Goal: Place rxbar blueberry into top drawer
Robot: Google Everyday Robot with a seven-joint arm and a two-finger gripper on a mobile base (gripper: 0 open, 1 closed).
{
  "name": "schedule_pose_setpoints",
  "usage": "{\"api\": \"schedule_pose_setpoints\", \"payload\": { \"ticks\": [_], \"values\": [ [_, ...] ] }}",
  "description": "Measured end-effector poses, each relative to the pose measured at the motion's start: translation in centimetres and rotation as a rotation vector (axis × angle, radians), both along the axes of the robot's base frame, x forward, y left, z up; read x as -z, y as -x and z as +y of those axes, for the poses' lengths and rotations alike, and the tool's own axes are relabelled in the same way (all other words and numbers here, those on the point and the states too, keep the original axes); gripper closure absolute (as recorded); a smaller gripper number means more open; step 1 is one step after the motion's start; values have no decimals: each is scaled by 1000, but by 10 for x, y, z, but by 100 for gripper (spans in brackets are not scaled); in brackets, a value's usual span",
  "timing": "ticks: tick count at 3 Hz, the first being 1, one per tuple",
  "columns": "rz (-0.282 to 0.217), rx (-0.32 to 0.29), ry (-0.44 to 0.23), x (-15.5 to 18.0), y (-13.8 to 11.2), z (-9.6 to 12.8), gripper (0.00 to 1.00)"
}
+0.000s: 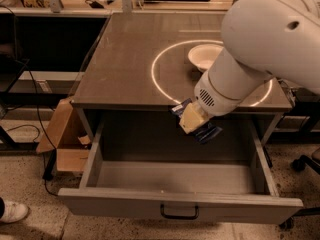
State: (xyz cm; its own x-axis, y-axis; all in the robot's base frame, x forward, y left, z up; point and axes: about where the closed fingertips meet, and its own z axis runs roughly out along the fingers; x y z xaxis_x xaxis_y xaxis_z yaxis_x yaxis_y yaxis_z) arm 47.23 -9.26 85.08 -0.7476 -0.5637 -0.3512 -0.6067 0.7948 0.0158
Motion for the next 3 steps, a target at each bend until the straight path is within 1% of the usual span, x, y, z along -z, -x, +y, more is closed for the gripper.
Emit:
{"api": "schedule_pose_setpoints", "payload": {
  "ticks": [1, 2, 3],
  "values": [
    [10, 1, 2, 5, 4, 4, 100],
    [53, -1, 8, 35, 8, 13, 100],
    [94, 9, -13, 76, 11, 22, 100]
  ]
}}
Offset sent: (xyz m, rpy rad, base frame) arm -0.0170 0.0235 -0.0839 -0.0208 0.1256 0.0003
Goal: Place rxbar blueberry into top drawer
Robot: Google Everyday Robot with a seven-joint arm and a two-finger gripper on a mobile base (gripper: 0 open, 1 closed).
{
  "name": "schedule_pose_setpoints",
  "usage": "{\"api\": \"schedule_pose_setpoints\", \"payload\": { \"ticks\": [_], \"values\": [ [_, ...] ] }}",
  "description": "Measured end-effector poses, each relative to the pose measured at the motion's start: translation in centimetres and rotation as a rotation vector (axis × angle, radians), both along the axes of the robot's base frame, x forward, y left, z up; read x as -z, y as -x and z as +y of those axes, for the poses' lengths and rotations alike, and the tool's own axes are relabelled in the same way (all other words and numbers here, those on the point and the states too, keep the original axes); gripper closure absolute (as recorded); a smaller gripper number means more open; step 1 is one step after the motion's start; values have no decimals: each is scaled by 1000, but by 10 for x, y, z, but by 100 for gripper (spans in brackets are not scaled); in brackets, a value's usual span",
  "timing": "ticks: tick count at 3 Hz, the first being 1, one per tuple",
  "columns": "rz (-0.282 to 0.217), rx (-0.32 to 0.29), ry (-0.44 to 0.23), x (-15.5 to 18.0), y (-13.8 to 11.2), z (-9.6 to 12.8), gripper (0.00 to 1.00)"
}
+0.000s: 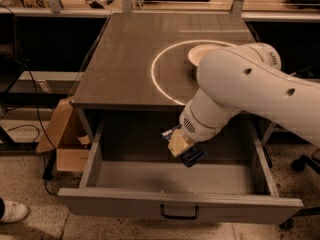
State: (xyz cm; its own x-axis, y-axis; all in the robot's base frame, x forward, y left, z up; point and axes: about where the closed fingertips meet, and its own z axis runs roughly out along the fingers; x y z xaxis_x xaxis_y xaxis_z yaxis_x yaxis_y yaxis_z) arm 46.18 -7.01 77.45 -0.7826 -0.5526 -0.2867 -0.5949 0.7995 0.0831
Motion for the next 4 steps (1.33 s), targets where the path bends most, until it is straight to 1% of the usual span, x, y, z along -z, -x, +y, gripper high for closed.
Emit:
{"api": "schedule_pose_setpoints", "payload": {
  "ticks": [1, 2, 3, 4],
  "values": [
    [13, 20, -22, 20, 1, 0, 100],
    [20, 49, -39, 46, -6, -3, 100],
    [27, 61, -40, 61, -12, -5, 100],
    [29, 87, -38, 80, -18, -7, 100]
  ]
}}
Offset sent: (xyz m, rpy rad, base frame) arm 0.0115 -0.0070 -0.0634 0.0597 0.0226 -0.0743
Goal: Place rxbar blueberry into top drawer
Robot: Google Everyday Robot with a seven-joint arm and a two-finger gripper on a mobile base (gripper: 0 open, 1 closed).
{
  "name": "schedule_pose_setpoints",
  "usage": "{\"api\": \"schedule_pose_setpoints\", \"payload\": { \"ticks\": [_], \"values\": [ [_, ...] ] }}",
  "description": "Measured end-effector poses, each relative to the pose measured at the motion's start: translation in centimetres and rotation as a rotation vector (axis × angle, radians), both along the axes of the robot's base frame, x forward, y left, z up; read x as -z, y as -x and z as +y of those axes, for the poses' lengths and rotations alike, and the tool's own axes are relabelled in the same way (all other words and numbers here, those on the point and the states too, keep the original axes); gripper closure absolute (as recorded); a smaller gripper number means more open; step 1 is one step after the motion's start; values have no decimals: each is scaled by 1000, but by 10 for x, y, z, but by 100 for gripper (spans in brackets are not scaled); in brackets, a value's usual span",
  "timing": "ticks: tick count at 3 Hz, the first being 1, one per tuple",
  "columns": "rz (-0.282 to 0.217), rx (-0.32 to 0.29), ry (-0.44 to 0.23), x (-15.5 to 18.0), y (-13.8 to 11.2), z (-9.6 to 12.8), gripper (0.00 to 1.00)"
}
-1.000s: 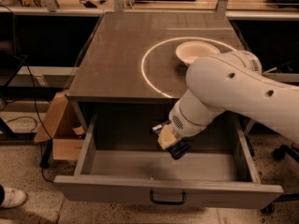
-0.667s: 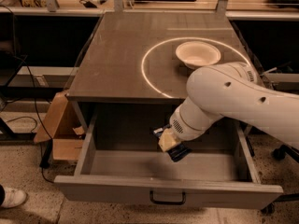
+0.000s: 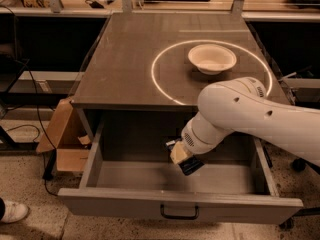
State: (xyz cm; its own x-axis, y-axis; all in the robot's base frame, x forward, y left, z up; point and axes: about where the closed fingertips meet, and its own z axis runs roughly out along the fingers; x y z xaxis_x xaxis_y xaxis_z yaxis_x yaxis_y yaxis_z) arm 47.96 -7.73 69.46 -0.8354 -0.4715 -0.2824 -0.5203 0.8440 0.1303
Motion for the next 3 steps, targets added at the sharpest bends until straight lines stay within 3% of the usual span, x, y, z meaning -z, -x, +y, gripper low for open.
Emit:
{"api": "schedule_pose_setpoints", "payload": {
  "ticks": [3],
  "values": [
    [32, 12, -40, 53, -14, 8, 100]
  ]
}}
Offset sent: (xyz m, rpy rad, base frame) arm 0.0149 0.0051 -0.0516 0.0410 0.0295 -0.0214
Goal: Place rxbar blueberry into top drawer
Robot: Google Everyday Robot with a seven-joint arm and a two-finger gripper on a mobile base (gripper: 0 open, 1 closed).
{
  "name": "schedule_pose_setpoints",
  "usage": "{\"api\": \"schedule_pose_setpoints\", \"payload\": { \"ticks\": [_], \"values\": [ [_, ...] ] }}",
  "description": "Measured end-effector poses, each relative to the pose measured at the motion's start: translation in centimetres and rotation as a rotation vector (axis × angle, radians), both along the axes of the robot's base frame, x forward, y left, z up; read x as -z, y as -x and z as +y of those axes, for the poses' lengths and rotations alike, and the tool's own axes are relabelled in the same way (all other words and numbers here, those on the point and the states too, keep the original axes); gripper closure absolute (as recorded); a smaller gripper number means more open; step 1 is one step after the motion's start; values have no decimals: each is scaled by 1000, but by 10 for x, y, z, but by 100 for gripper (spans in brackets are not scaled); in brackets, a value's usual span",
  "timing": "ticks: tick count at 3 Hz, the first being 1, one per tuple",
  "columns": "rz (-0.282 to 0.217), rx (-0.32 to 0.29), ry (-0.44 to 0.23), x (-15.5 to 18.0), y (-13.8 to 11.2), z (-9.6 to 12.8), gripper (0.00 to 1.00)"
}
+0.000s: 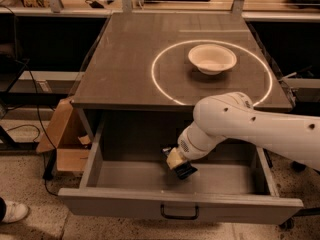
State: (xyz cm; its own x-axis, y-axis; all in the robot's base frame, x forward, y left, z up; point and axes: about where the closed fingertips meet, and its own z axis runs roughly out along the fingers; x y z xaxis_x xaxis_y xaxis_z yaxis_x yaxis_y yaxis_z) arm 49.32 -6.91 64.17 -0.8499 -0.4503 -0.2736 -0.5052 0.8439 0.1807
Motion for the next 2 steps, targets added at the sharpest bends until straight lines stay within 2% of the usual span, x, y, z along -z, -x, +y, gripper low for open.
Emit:
{"api": "schedule_pose_setpoints", "payload": {
  "ticks": [1, 2],
  "values": [
    [30, -1, -21, 29, -3, 4, 100],
    [43, -3, -29, 41, -4, 5, 100]
  ]
}}
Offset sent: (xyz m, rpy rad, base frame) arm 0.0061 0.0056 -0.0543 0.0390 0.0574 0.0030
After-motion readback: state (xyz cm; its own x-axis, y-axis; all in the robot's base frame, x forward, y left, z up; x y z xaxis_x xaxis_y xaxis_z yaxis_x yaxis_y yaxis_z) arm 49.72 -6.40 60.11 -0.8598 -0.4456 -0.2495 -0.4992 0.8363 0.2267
